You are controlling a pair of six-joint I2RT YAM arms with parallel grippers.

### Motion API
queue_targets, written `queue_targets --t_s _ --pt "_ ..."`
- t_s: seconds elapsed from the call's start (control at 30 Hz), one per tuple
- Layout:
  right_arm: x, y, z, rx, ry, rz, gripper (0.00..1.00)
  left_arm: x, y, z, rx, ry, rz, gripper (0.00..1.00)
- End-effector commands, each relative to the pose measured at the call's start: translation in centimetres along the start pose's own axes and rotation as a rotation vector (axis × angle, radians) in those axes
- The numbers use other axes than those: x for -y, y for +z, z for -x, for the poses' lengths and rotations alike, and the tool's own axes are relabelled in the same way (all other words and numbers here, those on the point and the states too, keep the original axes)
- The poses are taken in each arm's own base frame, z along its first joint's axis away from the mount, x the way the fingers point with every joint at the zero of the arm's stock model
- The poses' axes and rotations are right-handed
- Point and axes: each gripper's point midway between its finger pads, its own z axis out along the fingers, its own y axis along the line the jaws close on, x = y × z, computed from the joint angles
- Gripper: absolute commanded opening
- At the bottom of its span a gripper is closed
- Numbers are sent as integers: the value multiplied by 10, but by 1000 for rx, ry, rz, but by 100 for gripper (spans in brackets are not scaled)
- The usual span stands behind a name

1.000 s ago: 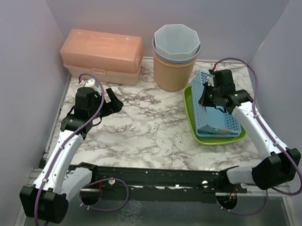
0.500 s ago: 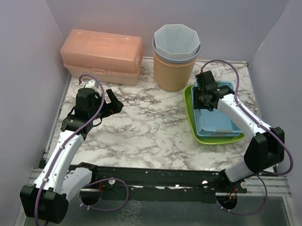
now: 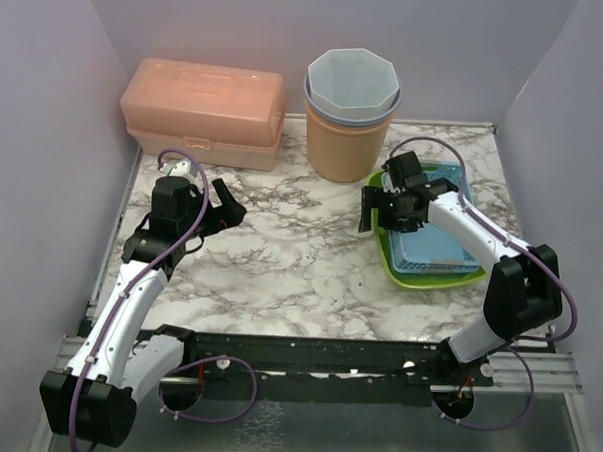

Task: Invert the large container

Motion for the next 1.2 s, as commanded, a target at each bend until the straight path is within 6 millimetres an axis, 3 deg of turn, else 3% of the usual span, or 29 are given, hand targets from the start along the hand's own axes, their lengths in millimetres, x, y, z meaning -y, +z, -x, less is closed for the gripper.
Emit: queue_targets --t_s 0.0,0.33,0.5,0.73,0.87,1.07,1.17 --pt "-44 12 -25 -117 47 242 92 3 -3 -2 -10 -3 -16 99" --pt "-151 4 -26 -141 -34 458 94 6 -2 2 -11 -6 -17 99" --pt "-179 -3 -19 -118 -88 495 94 7 -6 3 -5 -12 -22 99" --pt "-170 -19 -11 -40 -108 460 93 7 -4 -1 -22 -14 -26 99" --pt "-162 -38 -7 51 -168 470 93 11 -3 -3 -42 -5 -47 99" --pt "-115 -57 -3 268 -287 328 93 11 -1 -10 -68 -3 -61 99" --pt "-96 -78 4 399 -243 284 96 13 2 -15 -90 -8 -78 99"
